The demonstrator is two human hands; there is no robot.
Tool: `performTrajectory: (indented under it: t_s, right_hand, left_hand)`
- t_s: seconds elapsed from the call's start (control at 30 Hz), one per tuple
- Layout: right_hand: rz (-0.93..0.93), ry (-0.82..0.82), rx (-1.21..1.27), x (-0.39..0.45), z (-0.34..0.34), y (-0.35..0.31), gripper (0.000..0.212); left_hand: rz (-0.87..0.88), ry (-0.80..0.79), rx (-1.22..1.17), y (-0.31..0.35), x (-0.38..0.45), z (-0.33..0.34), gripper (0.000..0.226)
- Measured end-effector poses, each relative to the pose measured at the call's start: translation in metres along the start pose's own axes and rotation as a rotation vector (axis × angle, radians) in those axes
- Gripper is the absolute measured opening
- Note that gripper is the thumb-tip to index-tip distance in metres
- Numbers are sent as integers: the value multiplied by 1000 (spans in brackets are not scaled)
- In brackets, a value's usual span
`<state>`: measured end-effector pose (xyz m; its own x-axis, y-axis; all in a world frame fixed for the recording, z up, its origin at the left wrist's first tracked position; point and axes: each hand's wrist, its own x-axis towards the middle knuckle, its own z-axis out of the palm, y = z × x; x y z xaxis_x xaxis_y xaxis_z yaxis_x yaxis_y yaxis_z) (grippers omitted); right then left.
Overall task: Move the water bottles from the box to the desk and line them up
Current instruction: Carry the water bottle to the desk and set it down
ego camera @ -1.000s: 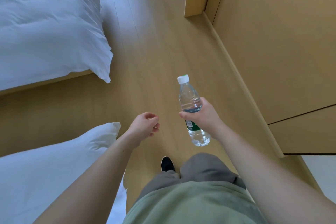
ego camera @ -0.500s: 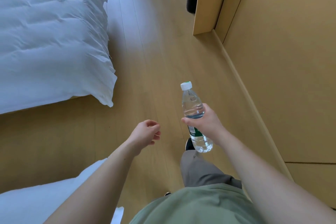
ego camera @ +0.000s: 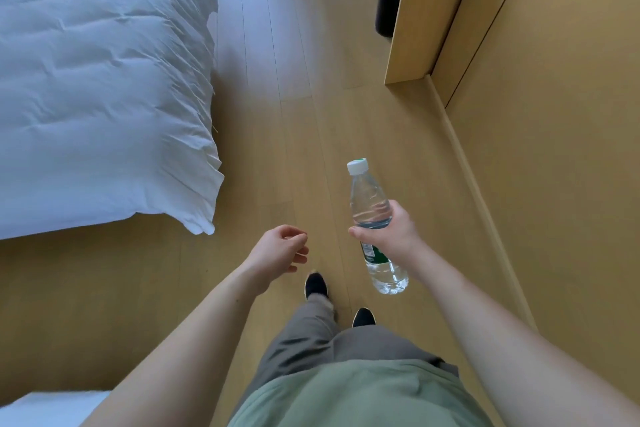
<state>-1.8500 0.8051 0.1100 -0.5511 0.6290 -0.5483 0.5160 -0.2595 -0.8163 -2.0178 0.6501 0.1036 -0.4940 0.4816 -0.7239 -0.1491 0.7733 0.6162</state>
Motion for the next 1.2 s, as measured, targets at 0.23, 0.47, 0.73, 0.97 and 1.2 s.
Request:
performTrajectory:
  t_s: [0.23,0.47,0.73,0.97,1.2]
  right_hand:
    - [25,6,-21,82,-8,-41,46]
    - [41,36,-4,188,2,-110,46]
    - [7,71,12,292,8,-200,51]
    - [-22,85,-22,379,-7,-255,50]
    - [-24,59,-26,478,-39,-306,52]
  left_hand:
    - [-20,-17,-5,61,76,-26,19]
    - [5,-54,33,139,171,-83,20]
    - [63,-49,43,241,265,-142,15]
    - [67,-50,38,310,338,-163,16]
    - [26,-35,50,388,412,-168,16]
